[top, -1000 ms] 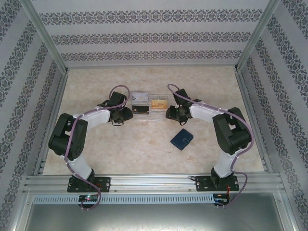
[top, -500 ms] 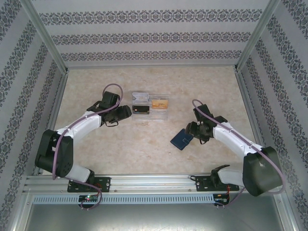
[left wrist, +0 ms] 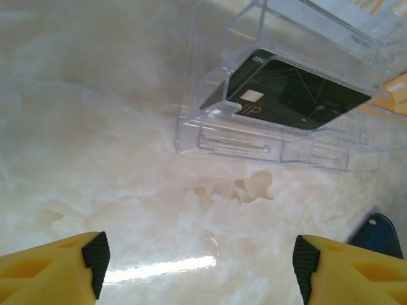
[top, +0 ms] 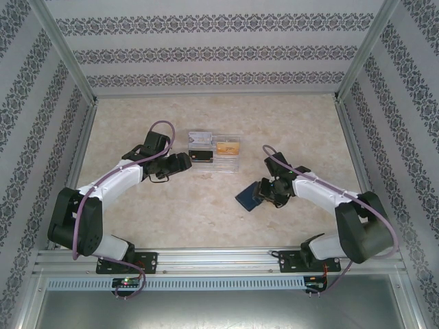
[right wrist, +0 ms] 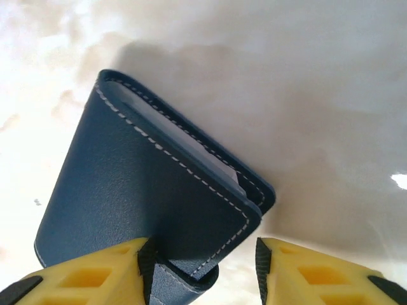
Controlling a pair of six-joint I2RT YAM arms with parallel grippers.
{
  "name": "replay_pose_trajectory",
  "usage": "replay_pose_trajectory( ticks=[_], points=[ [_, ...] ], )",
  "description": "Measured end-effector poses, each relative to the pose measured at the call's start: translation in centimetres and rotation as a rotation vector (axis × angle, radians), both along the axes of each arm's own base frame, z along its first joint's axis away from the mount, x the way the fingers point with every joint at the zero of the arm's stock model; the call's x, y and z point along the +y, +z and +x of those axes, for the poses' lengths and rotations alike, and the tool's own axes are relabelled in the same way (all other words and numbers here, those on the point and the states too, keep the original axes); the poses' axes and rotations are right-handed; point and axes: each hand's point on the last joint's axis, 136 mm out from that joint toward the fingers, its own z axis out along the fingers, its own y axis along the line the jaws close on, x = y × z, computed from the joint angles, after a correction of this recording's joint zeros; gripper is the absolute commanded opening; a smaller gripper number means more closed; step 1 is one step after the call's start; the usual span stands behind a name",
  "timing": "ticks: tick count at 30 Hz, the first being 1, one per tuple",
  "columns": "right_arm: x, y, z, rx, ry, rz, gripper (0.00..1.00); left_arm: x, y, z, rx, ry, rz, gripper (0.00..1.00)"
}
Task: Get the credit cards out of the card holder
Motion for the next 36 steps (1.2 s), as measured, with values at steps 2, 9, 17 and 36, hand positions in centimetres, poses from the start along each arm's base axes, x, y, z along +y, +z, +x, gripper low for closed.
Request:
replay_pose_trajectory(
  ticks=[2, 9, 17, 36],
  points=[
    [1.5, 0.0, 0.5, -0.003, 0.037, 0.018, 0.45, -0.3, 0.1, -0.1, 0.004, -0.010, -0.014, 0.91],
    [5.9, 0.3, 2.3, -0.034, 0.157, 0.075, 0.45, -2.0, 0.1, -1.0, 0.021, -0.067, -0.052, 0.93],
    [6.6, 1.6, 3.7, -0.101, 0.130, 0.111, 0.45, -7.0, -0.2, -1.6, 0.055, -0.211, -0.088, 0.92],
    [5.4, -0.1, 3.2, -0.073, 0.077, 0.079, 0.24, -14.3, -4.7, -3.7, 0.175, -0.387, -0.098, 0.62]
  ],
)
